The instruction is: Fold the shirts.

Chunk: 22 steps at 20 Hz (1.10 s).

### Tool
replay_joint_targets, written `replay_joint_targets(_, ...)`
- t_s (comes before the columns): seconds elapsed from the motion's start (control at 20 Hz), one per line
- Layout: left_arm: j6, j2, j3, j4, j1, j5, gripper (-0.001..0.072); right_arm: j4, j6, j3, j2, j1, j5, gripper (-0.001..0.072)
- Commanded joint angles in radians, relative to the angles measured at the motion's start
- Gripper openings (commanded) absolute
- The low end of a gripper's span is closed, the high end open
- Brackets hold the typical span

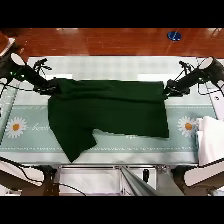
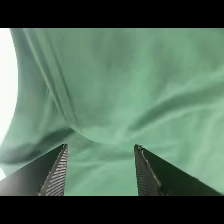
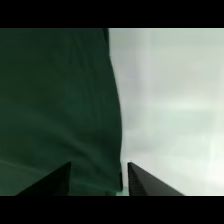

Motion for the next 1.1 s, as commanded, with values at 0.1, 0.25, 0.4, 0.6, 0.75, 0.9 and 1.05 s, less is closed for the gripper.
replay_joint_targets(0.1, -0.045, 0.113, -0.039, -0.002, 0.057, -0.071, 0.0511, -0.015, 0.040, -0.003, 0.123, -0.065, 0.137, 0.0416)
replay_joint_targets(0.25, -0.028, 0.314, -0.243, -0.017, 0.153, 0.002, 0.0510, -0.044, 0.052, -0.093, 0.332, -0.154, 0.060, 0.0416)
replay_joint_targets(0.4, 0.027, 0.573, -0.625, -0.157, 0.327, 0.149, 0.0510, -0.007, 0.049, -0.383, 0.585, -0.210, -0.105, 0.0417)
replay_joint_targets(0.6, 0.030, 0.776, -1.022, -0.241, 0.494, 0.227, 0.0510, 0.165, -0.015, -0.781, 0.842, -0.184, -0.213, 0.0416)
replay_joint_targets(0.75, 0.089, 0.761, -1.106, -0.246, 0.505, 0.184, 0.0509, 0.222, -0.040, -0.922, 0.919, -0.152, -0.213, 0.0416)
replay_joint_targets(0.9, 0.097, 0.699, -1.121, -0.259, 0.484, 0.167, 0.0509, 0.223, -0.042, -0.967, 0.925, -0.124, -0.212, 0.0416)
replay_joint_targets(1.05, 0.147, 0.674, -1.131, -0.322, 0.414, 0.216, 0.0508, 0.247, -0.040, -0.967, 0.925, -0.114, -0.216, 0.0416)
